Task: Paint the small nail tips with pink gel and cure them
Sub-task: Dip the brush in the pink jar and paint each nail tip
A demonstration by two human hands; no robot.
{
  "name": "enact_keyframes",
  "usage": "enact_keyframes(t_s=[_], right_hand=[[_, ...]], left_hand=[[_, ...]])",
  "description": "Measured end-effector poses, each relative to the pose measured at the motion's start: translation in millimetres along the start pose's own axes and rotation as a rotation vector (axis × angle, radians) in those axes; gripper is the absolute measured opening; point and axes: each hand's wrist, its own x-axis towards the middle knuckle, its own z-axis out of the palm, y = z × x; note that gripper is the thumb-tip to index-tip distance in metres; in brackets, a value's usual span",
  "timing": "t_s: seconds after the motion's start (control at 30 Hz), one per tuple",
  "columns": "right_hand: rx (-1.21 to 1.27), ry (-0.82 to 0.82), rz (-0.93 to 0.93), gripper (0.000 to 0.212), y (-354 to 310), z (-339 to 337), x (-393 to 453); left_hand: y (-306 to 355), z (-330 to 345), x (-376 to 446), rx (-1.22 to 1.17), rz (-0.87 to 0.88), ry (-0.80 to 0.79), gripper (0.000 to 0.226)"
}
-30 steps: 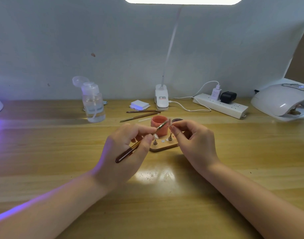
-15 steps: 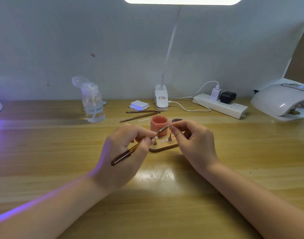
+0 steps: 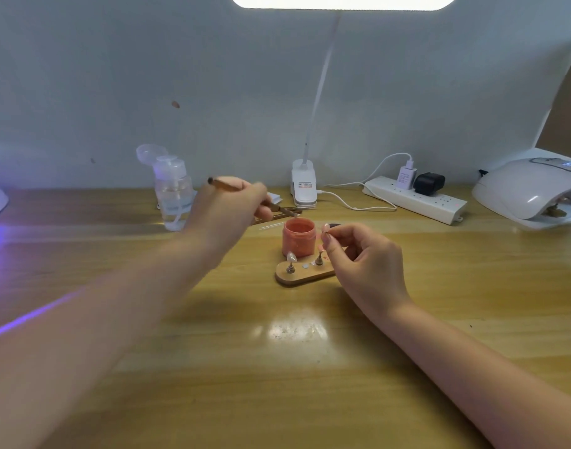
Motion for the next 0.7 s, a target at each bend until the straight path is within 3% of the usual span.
enact_keyframes(t_s=[0.13, 0.43, 0.7], right_hand=[[-0.003, 0.011, -0.023, 0.022, 0, 0, 0], [-0.036, 0.000, -0.046, 0.015, -2, 0, -1], [-0.046, -0.009, -0.043, 0.008, -4, 0, -1]], left_hand=[[22, 9, 34, 0.152, -0.186, -0.139, 0.018], [26, 39, 38, 0.347, -0.236, -0.291, 0.012], [6, 22, 41, -0.017, -0.347, -0.130, 0.015]])
